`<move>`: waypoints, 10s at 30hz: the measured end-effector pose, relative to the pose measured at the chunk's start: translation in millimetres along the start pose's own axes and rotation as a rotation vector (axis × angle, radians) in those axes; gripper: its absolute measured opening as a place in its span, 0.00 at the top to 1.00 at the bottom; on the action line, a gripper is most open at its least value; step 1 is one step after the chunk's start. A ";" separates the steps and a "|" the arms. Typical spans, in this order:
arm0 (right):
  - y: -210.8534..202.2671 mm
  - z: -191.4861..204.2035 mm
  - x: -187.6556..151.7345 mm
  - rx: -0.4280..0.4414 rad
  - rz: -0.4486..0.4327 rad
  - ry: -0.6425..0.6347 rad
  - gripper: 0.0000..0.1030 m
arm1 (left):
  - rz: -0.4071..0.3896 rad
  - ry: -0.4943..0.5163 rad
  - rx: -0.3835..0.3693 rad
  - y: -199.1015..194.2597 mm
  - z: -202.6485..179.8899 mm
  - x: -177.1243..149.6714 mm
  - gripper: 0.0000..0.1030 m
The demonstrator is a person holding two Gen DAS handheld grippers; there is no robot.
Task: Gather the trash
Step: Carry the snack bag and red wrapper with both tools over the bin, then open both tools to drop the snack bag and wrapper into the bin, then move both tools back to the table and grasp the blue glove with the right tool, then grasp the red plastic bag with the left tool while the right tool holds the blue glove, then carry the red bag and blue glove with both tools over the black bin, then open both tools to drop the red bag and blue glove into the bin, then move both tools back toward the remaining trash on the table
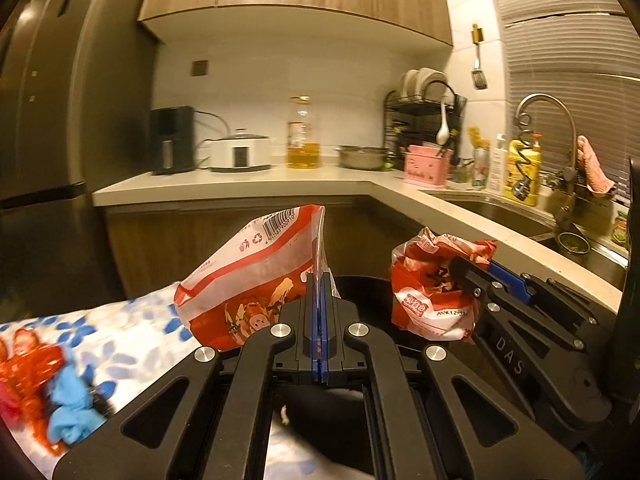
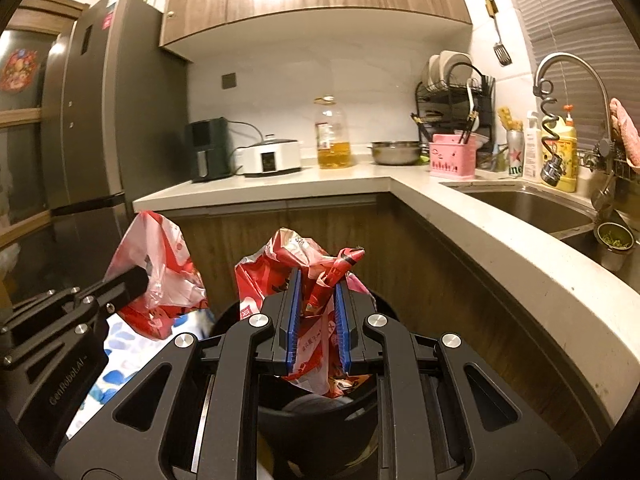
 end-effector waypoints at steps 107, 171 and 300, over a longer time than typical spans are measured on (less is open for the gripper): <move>52.1 334.0 -151.9 0.373 0.336 -0.195 0.64 | 0.047 -0.358 0.727 -196.6 285.6 -144.9 0.06; -9.8 234.3 -107.6 0.373 0.216 -0.099 0.88 | 0.146 -0.391 0.561 -85.6 270.4 -120.3 0.73; -39.8 36.8 -47.9 0.059 0.063 0.070 0.31 | 0.059 -0.210 0.392 -69.9 106.0 -75.9 0.08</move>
Point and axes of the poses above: each gripper's, at about its wrist camera, not at the fingertips, and y roughly the way its jaws point, z to its left, x to its top, the point moved 4 cm from there along y, roughly the way its jaws point, and after that the axes turned 3 degrees about x, right-handed, at the moved point
